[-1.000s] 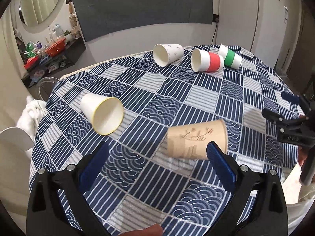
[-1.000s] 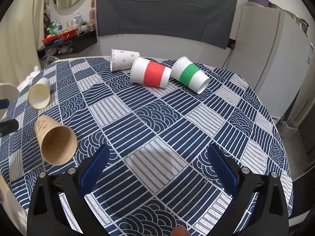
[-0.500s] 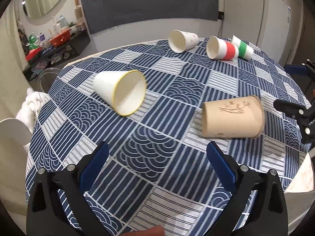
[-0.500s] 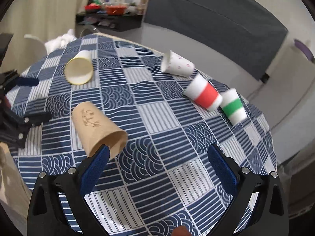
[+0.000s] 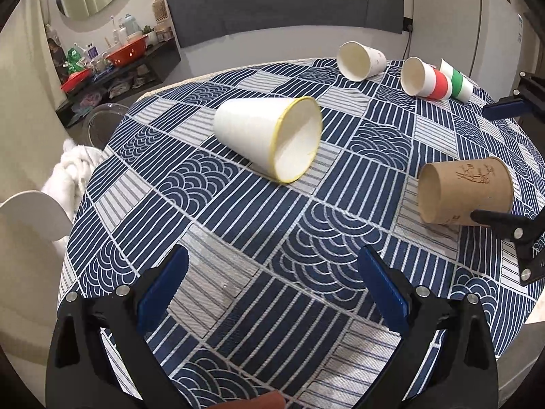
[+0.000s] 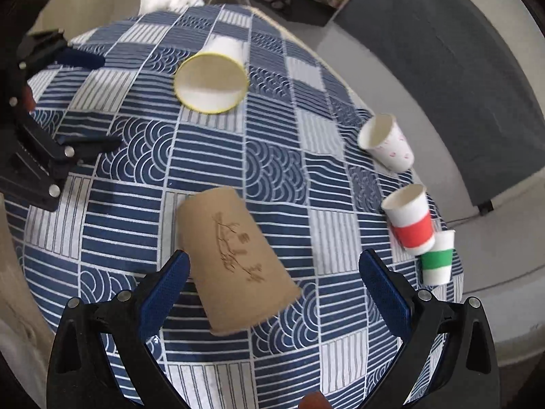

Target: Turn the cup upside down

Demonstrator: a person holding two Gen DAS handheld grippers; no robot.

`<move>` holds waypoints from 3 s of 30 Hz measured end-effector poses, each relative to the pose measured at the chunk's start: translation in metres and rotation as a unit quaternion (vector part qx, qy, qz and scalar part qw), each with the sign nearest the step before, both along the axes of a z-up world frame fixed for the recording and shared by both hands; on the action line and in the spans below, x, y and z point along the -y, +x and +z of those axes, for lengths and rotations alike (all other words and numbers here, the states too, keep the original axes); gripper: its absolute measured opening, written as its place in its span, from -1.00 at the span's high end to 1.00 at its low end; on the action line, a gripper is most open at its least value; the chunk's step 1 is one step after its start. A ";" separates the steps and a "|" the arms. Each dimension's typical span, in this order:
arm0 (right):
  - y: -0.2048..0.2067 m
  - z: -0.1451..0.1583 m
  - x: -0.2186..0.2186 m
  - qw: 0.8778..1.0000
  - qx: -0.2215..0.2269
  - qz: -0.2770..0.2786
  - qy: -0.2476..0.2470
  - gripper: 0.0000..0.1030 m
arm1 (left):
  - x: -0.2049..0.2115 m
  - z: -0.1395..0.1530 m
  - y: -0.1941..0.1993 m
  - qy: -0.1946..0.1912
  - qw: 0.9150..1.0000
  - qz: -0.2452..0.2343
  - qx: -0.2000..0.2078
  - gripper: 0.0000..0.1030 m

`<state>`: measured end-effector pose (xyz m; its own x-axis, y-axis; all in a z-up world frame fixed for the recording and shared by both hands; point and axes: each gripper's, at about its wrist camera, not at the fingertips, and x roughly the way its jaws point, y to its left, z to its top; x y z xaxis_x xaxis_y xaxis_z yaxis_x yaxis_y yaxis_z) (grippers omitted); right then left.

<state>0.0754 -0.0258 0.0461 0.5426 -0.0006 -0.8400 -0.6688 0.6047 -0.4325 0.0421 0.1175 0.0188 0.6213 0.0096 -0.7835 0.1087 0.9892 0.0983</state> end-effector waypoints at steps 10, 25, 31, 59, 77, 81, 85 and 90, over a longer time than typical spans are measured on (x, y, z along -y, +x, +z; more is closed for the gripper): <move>0.021 -0.024 -0.034 0.996 -0.059 0.004 -0.061 -0.05 | -0.010 -0.008 -0.002 -0.004 1.000 0.005 -0.018 -0.88; 0.044 0.047 0.031 0.962 -0.058 -0.070 0.258 0.01 | 0.000 0.006 -0.014 -0.027 0.999 0.002 -0.018 -0.88; 0.058 0.037 0.054 0.909 -0.068 -0.078 0.404 0.00 | 0.005 0.013 -0.019 -0.053 0.998 0.009 -0.022 -0.88; -0.018 -0.002 0.129 0.927 0.064 -0.123 0.350 -0.73 | 0.072 -0.009 -0.001 -0.068 0.997 -0.019 0.017 -0.88; -0.029 -0.034 0.174 0.900 0.082 -0.264 0.337 -0.84 | 0.101 -0.031 -0.002 -0.074 0.996 -0.037 0.021 -0.88; -0.033 -0.041 0.170 0.903 0.072 -0.264 0.331 -0.84 | 0.105 -0.032 -0.005 -0.069 0.996 -0.047 0.022 -0.88; -0.041 -0.041 0.166 0.903 0.094 -0.268 0.321 -0.84 | 0.105 -0.032 -0.007 -0.071 0.996 -0.050 0.023 -0.88; -0.043 -0.044 0.164 0.906 0.097 -0.272 0.309 -0.84 | 0.103 -0.032 -0.007 -0.076 0.996 -0.046 0.024 -0.88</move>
